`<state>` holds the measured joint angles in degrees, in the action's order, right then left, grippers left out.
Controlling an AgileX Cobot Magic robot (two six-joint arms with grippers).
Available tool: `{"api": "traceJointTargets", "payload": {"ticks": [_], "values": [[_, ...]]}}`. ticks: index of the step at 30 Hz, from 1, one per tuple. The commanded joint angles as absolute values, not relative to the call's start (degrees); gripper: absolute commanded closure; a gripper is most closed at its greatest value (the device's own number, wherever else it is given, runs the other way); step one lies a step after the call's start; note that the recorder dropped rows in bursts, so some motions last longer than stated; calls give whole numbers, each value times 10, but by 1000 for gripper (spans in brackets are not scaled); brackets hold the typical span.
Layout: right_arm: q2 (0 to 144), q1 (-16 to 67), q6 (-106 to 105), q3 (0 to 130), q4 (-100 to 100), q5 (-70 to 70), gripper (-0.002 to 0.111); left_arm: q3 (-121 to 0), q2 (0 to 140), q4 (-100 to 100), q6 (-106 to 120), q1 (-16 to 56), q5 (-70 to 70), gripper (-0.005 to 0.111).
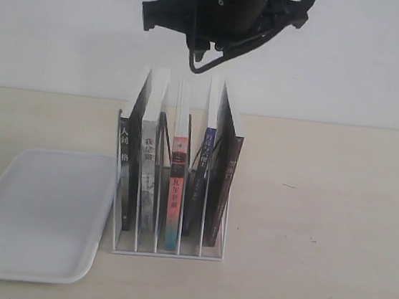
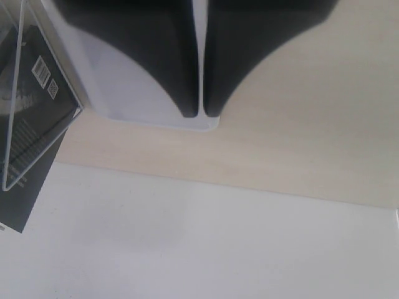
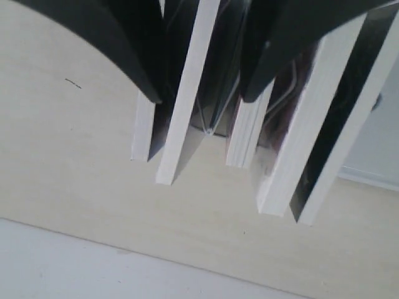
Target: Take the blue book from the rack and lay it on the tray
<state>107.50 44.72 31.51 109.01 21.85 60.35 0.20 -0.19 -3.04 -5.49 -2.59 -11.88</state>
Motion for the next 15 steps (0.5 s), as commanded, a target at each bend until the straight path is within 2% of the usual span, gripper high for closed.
{"api": "traceJointTargets", "payload": {"ticks": [1,15], "values": [[1106,445,310,1092,230,614,72,0,0,-36,-59,-28,-115,103],[1126,415,298,1089,192,599,72,0,0,-36,-59,-28,-115,103]]}}
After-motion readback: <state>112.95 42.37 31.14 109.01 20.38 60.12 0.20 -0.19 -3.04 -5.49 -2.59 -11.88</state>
